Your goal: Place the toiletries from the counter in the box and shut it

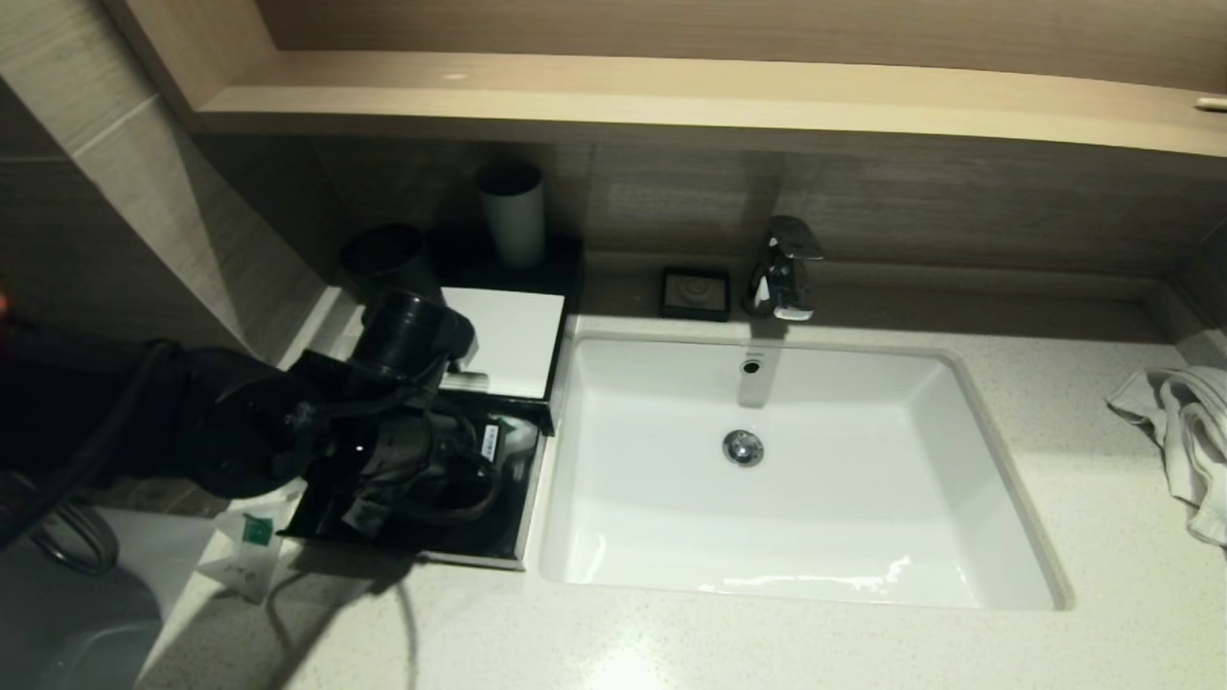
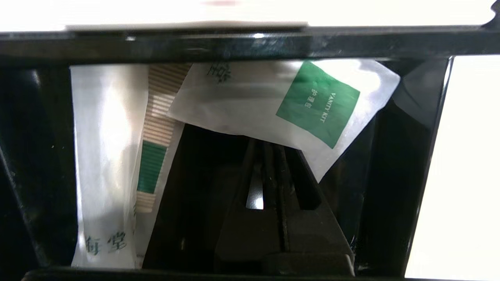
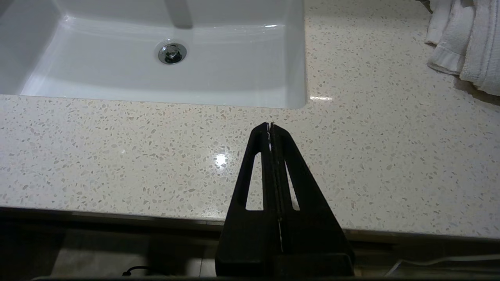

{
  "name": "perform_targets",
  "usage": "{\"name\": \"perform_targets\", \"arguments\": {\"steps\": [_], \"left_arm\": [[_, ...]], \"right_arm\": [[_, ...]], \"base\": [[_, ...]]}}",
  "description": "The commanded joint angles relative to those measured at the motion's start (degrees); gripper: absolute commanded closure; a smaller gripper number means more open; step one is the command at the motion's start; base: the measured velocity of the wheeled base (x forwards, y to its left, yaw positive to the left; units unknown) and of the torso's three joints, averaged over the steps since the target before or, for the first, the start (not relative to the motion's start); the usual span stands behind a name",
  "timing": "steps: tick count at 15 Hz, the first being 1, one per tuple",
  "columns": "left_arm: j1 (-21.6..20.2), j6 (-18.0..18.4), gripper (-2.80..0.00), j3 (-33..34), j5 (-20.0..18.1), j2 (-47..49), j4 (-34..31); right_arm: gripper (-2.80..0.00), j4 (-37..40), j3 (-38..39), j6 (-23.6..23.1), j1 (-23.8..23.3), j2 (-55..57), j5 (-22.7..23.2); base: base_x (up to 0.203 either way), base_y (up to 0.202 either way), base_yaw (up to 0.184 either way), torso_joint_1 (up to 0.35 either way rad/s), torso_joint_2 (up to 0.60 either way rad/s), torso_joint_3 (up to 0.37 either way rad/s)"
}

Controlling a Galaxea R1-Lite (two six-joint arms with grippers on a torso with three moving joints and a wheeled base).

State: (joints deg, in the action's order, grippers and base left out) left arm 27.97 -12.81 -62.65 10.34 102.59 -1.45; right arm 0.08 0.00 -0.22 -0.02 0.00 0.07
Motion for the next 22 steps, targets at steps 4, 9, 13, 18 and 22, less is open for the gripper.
{"name": "perform_targets", "arguments": {"steps": [4,9,13,18,22], "left_arm": [[-0.02,-0.2,0.0,-0.95,0.1,-1.15,-0.09],[0.07,-0.19,0.0,1.88,0.12,-4.52,-0.25],[0.07,-0.26,0.0,3.97,0.12,-8.0,-0.24],[-0.01,-0.28,0.0,7.13,0.28,-15.68,-0.51],[-1.75,-0.21,0.0,9.35,0.56,-21.01,-0.9]], "right_arm": [[0.0,0.01,0.0,-0.04,0.02,0.0,0.01],[0.0,0.01,0.0,-0.04,-0.06,0.0,0.01],[0.0,0.01,0.0,-0.04,0.01,0.0,0.08],[0.0,0.01,0.0,-0.04,0.02,0.0,0.01],[0.0,0.01,0.0,-0.04,0.02,0.0,0.01]], "base": [[0.0,0.0,0.0,0.0,0.0,0.0],[0.0,0.0,0.0,0.0,0.0,0.0],[0.0,0.0,0.0,0.0,0.0,0.0],[0.0,0.0,0.0,0.0,0.0,0.0],[0.0,0.0,0.0,0.0,0.0,0.0]]}}
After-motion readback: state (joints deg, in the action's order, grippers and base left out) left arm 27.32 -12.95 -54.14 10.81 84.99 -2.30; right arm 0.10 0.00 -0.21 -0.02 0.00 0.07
